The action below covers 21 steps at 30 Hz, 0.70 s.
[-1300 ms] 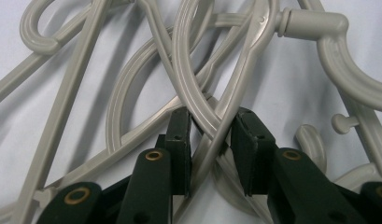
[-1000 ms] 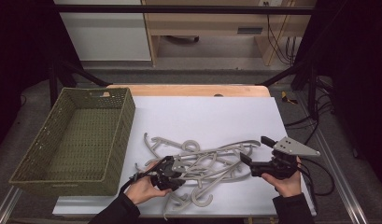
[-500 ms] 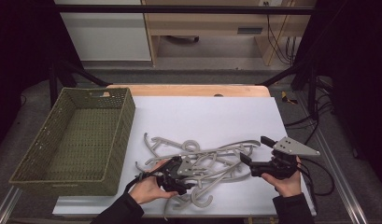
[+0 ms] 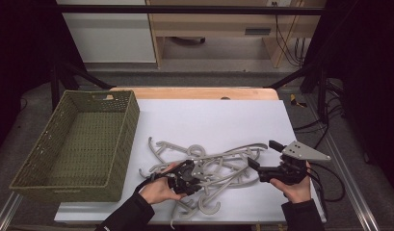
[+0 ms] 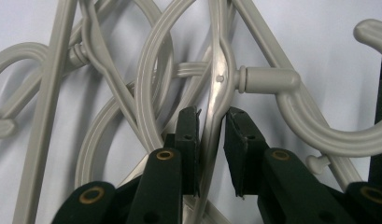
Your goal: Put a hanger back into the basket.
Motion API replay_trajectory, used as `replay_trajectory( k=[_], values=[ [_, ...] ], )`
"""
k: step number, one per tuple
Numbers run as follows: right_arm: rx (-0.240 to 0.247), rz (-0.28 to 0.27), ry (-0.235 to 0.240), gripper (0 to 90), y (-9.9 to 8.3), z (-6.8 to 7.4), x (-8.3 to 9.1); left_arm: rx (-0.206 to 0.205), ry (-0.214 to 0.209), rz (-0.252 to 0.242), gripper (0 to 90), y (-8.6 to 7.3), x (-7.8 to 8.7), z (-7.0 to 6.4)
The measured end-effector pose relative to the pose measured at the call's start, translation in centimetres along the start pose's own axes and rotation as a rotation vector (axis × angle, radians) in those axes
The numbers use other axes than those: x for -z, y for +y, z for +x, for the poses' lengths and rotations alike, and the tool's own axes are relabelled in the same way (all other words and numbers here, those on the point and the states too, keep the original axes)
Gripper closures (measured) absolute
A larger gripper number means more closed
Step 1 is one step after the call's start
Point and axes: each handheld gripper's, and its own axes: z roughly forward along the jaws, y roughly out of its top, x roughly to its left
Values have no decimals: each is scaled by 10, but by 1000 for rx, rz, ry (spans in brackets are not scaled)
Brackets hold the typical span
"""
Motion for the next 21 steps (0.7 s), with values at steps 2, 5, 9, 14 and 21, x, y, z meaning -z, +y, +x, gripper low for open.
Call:
replay_trajectory(
  k=[2, 5, 9, 14, 21],
  values=[
    [0, 0, 1, 48, 0, 0, 0, 7, 0, 23, 745, 1, -3, 1],
    [3, 0, 2, 48, 0, 0, 0, -7, 11, 33, 771, 2, -6, 0],
    [0, -4, 0, 48, 0, -1, 1, -23, -17, 8, 816, 4, -2, -3],
    [-1, -4, 1, 48, 0, 0, 1, 10, -28, -79, 823, 5, 11, -3],
    [-1, -13, -1, 48, 1, -1, 3, 49, -14, -151, 825, 4, 34, -4]
  ],
)
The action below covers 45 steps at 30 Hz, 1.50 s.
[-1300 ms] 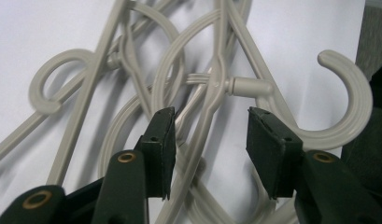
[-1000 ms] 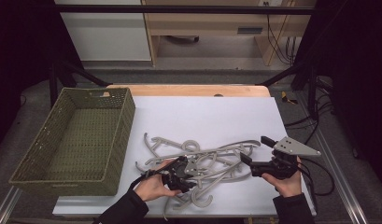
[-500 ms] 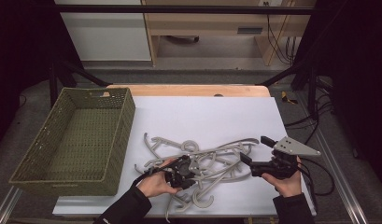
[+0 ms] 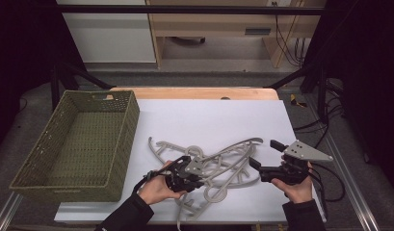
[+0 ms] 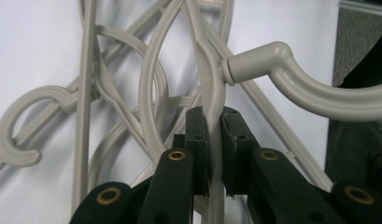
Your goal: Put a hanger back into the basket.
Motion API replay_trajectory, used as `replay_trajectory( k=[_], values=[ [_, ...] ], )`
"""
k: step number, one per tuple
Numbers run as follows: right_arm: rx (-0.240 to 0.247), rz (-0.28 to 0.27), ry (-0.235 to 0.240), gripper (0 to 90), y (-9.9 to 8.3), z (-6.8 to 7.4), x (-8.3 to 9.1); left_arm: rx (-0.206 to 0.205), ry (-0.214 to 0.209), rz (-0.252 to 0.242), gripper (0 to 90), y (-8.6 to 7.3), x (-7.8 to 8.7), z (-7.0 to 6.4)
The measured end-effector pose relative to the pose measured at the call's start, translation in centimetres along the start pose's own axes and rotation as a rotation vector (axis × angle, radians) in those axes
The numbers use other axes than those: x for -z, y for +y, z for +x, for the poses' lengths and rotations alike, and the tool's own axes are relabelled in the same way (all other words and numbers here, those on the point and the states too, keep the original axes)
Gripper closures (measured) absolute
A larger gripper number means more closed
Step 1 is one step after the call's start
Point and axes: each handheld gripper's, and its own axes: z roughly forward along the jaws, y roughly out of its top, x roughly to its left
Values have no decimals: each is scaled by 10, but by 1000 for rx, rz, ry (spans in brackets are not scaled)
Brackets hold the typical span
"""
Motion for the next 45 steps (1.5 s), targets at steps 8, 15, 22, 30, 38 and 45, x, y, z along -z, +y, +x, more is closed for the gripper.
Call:
replay_trajectory(
  k=[8, 15, 22, 30, 38, 45],
  values=[
    [-1, -8, -3, 49, 1, -2, 4, 33, 31, -75, 825, 2, 33, 0],
    [-4, -18, -5, 48, 2, -3, 7, 87, 75, -113, 825, 3, 63, 7],
    [0, -11, -1, 48, 2, -3, 6, 126, 111, -174, 826, 12, 103, 11],
    [-2, -10, 0, 48, 1, -3, 5, 125, 138, -211, 826, 22, 146, 13],
    [-4, -3, 3, 48, 1, -2, 3, 140, 154, -204, 826, 18, 174, 26],
    [-8, -3, 6, 48, 0, -2, 2, 174, 183, -196, 825, 6, 197, 42]
  ],
)
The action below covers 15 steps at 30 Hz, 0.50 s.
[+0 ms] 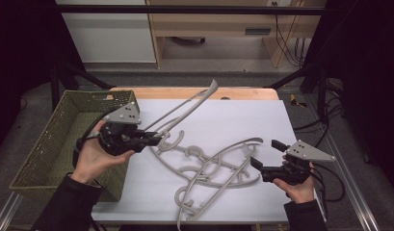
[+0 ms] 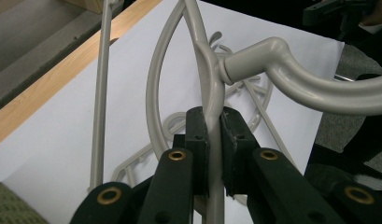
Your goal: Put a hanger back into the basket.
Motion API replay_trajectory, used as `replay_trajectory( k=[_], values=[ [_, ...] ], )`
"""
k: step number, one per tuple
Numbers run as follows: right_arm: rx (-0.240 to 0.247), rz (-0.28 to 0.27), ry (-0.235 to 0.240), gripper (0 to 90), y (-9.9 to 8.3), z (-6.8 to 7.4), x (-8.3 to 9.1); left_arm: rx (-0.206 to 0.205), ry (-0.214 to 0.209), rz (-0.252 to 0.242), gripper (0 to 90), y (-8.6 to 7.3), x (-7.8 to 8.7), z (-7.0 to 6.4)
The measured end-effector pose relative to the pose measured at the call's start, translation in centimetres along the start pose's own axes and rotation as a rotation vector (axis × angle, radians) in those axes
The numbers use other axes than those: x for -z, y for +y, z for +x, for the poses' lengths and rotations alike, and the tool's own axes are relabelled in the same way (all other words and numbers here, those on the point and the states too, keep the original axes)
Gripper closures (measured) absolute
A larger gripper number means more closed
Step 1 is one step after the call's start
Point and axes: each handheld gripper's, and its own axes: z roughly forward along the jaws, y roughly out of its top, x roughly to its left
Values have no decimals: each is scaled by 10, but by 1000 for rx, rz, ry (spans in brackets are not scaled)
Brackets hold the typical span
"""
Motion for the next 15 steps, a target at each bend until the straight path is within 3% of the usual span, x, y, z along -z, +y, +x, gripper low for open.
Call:
replay_trajectory(
  k=[7, 15],
  values=[
    [5, 3, 1, 48, -1, 0, -1, 37, 41, 11, 826, -9, 22, 23],
    [6, 8, 4, 48, -1, 1, -3, 87, 76, 20, 825, -36, 44, 54]
  ],
)
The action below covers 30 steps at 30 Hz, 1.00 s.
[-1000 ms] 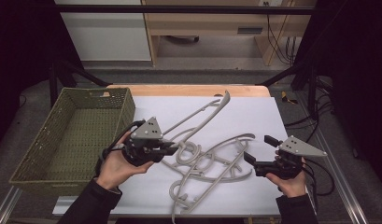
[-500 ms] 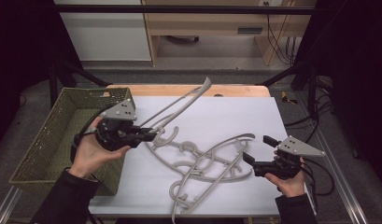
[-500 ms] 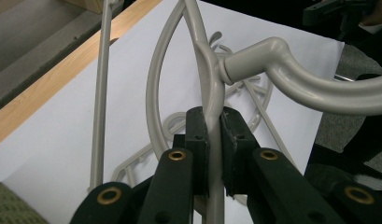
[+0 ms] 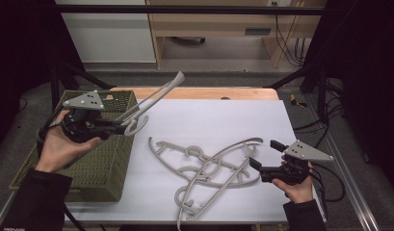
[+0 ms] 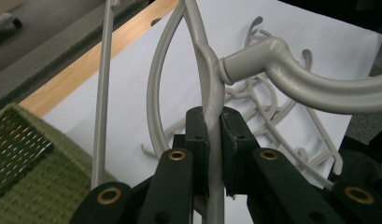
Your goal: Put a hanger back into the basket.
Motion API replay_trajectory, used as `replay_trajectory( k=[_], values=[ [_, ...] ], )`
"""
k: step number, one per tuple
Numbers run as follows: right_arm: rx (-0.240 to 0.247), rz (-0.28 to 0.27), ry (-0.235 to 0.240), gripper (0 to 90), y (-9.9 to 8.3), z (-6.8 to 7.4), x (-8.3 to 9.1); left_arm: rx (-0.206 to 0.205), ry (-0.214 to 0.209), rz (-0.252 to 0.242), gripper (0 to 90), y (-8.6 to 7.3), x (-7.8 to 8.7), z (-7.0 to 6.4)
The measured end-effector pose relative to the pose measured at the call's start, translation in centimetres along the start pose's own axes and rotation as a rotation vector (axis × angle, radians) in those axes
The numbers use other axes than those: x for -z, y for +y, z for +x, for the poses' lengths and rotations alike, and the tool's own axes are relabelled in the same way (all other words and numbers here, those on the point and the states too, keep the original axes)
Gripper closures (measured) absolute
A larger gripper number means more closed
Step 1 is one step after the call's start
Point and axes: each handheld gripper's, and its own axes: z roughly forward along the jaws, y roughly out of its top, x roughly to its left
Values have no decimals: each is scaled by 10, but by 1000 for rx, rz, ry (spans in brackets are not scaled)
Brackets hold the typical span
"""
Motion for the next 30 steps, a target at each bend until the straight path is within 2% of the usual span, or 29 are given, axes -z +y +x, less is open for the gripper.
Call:
replay_trajectory(
  k=[7, 19, 30],
  values=[
    [0, 3, -1, 48, 0, 0, -1, 61, 35, 7, 825, -27, 13, 28],
    [1, 10, 1, 48, -1, 1, -3, 156, 72, 24, 825, -78, 27, 64],
    [0, 10, 3, 47, -1, 1, -4, 199, 87, 46, 825, -102, 24, 83]
  ],
)
